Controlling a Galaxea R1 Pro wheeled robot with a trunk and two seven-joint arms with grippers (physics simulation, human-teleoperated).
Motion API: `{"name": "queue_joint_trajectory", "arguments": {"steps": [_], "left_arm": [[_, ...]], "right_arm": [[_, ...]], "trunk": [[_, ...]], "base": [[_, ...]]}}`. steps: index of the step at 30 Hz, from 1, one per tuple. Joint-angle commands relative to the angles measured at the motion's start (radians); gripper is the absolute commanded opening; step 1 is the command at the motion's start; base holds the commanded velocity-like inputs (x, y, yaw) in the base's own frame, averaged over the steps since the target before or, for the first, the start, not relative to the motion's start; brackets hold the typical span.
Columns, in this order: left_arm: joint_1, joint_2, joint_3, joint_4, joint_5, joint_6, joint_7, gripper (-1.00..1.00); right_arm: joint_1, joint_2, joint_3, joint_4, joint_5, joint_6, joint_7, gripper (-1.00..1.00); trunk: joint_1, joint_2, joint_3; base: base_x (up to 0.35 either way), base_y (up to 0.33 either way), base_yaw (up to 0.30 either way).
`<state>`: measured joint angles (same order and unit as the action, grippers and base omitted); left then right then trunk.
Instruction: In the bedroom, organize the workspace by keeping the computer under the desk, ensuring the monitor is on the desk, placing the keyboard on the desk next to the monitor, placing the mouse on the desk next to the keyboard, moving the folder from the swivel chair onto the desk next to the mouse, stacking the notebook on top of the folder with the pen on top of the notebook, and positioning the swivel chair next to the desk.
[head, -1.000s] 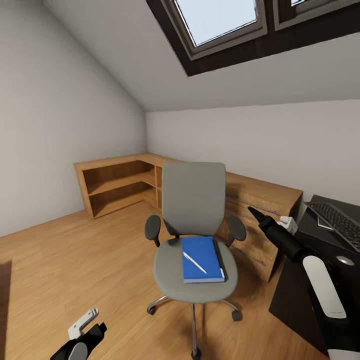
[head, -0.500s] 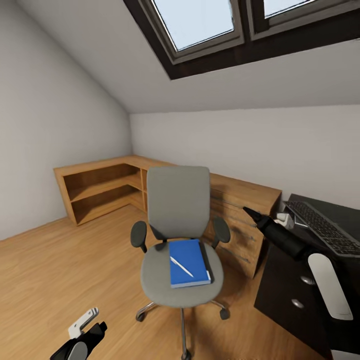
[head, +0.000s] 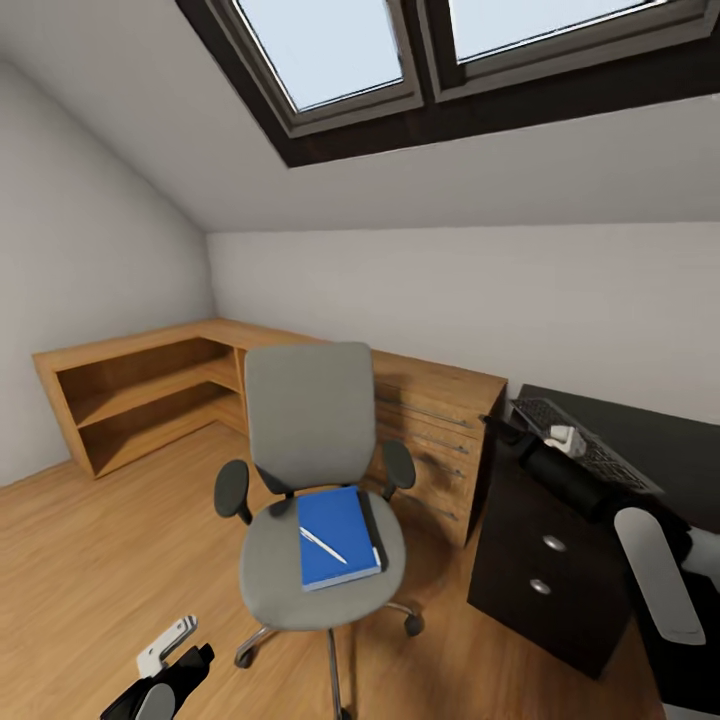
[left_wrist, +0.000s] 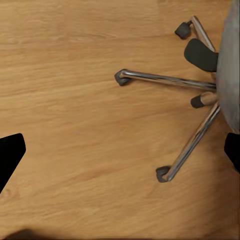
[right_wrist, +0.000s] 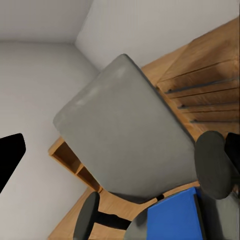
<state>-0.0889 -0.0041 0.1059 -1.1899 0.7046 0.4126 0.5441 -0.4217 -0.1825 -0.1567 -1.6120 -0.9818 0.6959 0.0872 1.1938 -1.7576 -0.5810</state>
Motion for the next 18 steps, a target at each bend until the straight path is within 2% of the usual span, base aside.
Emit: {"name": "queue_joint_trajectory", "arguments": {"steps": [1, 6, 10, 13, 14, 15, 18], "left_arm": [[0.000, 0.000, 0.002, -0.002, 0.009, 0.003, 0.006, 1.00], [0.000, 0.000, 0.002, -0.002, 0.009, 0.003, 0.006, 1.00], [0.000, 0.000, 0.002, -0.002, 0.009, 0.003, 0.005, 1.00], [0.000, 0.000, 0.002, -0.002, 0.009, 0.003, 0.005, 1.00], [0.000, 0.000, 0.002, -0.002, 0.009, 0.003, 0.005, 1.00], [0.000, 0.000, 0.002, -0.002, 0.008, 0.003, 0.005, 1.00], [0.000, -0.001, 0.002, -0.002, 0.007, 0.003, 0.005, 1.00]], "right_arm": [[-0.001, 0.001, 0.000, 0.000, 0.015, 0.005, 0.005, 1.00], [0.000, 0.001, 0.029, -0.001, 0.066, 0.005, 0.006, 1.00], [0.000, 0.001, 0.073, -0.001, 0.102, 0.004, 0.008, 1.00], [0.000, 0.000, 0.126, -0.002, 0.124, 0.003, 0.010, 1.00], [0.000, 0.000, 0.126, -0.002, 0.124, 0.003, 0.010, 1.00], [0.000, -0.001, 0.168, -0.002, 0.152, 0.003, 0.011, 1.00], [0.000, -0.009, 0.233, -0.002, 0.228, 0.002, 0.012, 1.00]], "trunk": [[-0.004, 0.007, 0.003], [-0.023, 0.042, 0.020], [-0.039, 0.070, 0.035], [-0.050, 0.091, 0.045], [-0.054, 0.098, 0.049], [-0.058, 0.105, 0.052], [-0.069, 0.126, 0.062]], "base": [[0.000, 0.000, -0.294], [0.000, 0.000, -0.295], [0.000, 0.000, -0.295], [0.000, 0.000, -0.295], [0.000, 0.000, -0.295], [0.000, 0.000, -0.295], [0.000, 0.000, -0.295]]}}
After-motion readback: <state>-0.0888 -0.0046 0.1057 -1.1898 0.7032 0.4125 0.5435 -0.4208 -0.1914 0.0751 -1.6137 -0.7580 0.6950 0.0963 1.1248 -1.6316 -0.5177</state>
